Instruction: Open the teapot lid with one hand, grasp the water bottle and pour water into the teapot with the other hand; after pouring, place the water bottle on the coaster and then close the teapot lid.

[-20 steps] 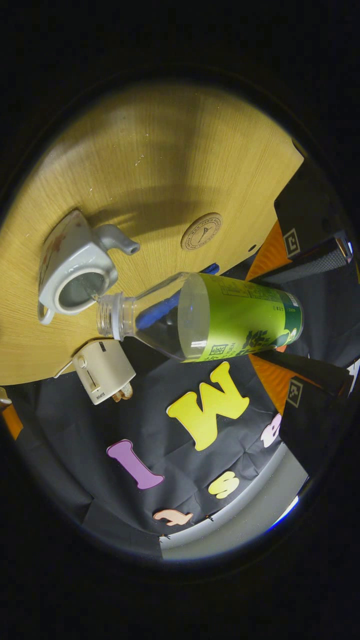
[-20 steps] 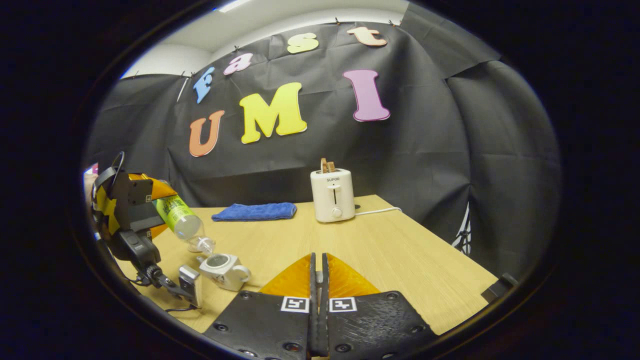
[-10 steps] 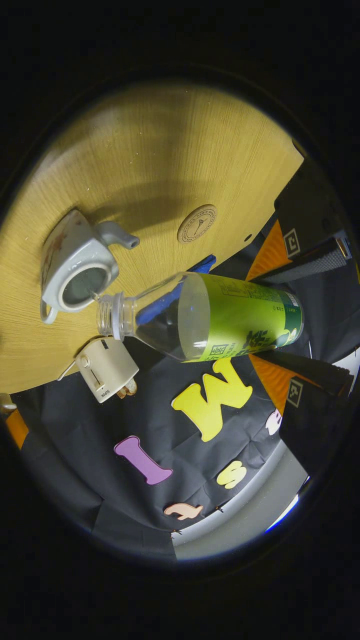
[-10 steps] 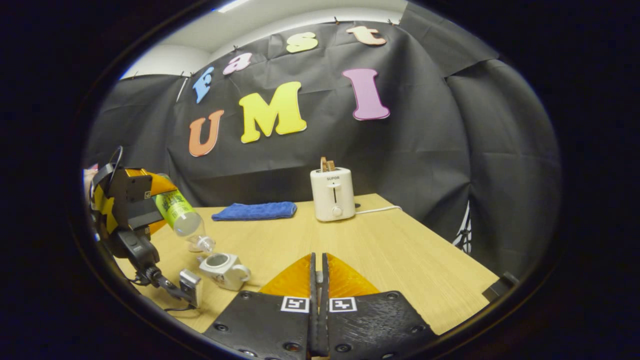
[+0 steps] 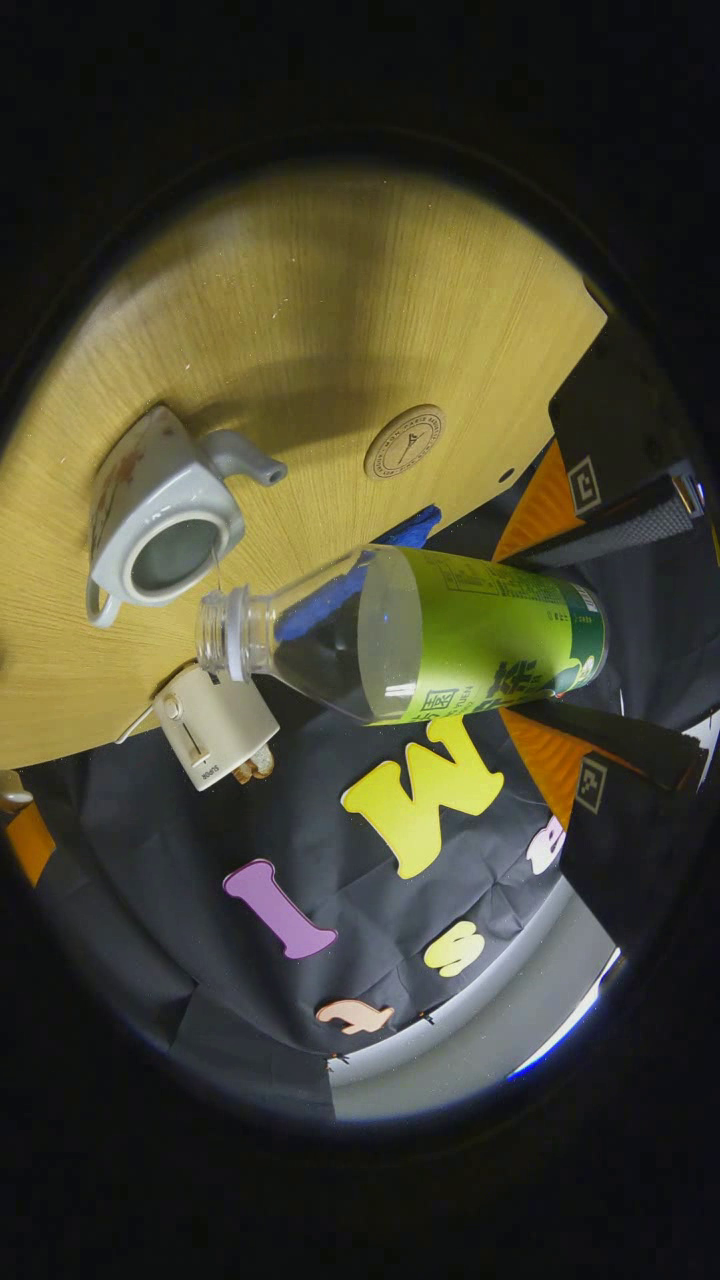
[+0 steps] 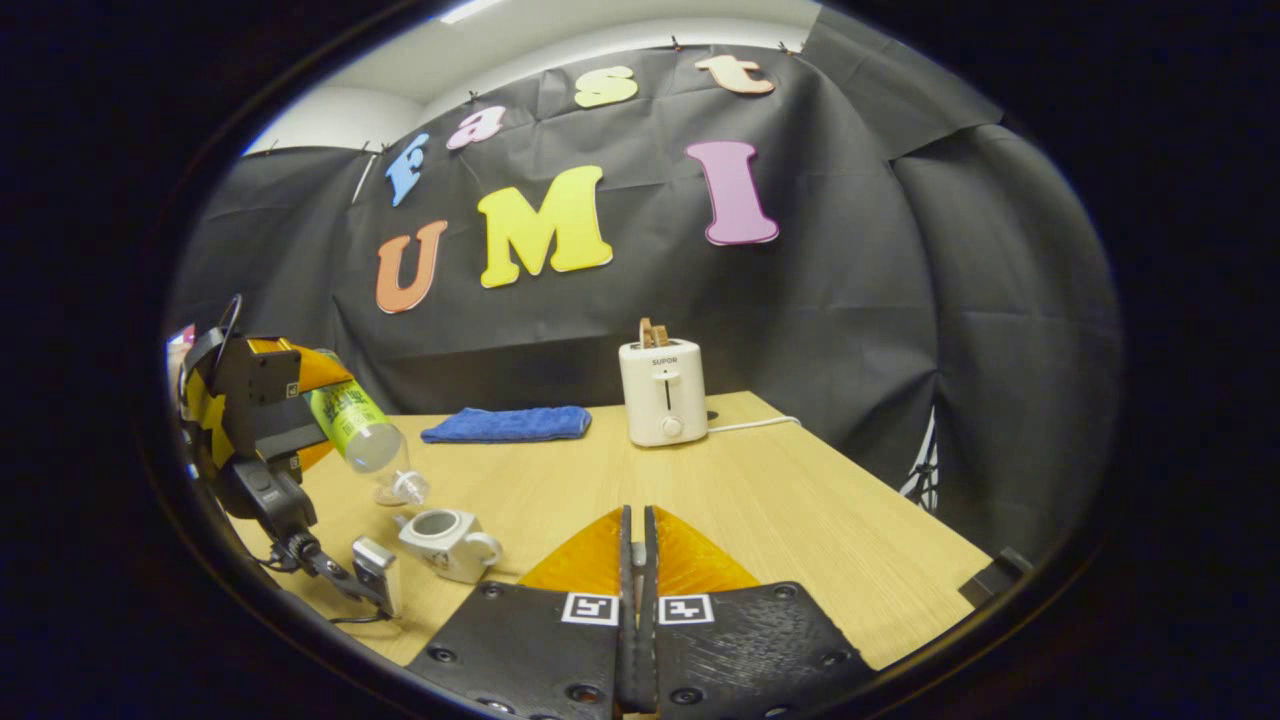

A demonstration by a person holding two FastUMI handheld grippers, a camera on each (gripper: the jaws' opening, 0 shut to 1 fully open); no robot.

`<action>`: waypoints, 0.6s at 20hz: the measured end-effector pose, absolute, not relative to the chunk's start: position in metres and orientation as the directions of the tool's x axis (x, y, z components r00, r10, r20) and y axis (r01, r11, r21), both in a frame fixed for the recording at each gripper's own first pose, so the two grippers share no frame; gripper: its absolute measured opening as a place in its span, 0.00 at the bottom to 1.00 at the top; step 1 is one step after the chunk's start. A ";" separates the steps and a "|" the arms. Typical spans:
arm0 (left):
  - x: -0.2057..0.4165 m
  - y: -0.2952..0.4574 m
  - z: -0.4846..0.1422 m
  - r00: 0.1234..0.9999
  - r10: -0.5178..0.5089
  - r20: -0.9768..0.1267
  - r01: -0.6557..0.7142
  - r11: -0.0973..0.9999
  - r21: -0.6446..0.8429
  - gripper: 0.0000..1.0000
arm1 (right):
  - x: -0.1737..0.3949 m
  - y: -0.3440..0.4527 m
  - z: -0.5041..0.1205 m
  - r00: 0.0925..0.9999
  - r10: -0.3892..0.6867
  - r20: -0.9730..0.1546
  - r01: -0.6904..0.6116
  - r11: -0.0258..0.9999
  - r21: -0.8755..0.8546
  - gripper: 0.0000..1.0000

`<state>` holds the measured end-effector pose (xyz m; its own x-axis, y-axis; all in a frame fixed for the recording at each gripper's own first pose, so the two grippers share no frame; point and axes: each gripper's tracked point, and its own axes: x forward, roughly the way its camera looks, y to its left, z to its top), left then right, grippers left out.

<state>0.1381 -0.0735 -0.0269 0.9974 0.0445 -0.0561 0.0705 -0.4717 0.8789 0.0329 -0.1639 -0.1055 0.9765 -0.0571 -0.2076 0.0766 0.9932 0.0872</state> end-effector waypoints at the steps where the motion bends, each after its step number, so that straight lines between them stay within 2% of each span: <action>1: 0.138 -0.073 -0.026 0.998 0.035 -0.055 0.065 -0.437 0.897 0.72 | 0.032 -0.163 -0.104 0.977 -0.059 -0.206 0.078 0.993 0.089 0.00; 3: 0.138 -0.065 -0.032 0.997 0.032 -0.074 0.080 -0.309 0.948 0.72 | 0.031 -0.163 -0.098 0.978 -0.058 -0.200 0.079 0.992 0.098 0.00; 7: 0.130 -0.047 -0.055 0.987 0.050 -0.152 0.151 0.020 0.988 0.72 | 0.032 -0.165 -0.083 0.981 -0.073 -0.178 0.092 0.991 0.098 0.00; 12: 0.108 -0.029 -0.071 0.969 0.030 -0.246 0.207 0.444 0.872 0.73 | 0.031 -0.152 -0.070 0.983 -0.070 -0.167 0.086 0.992 0.090 0.00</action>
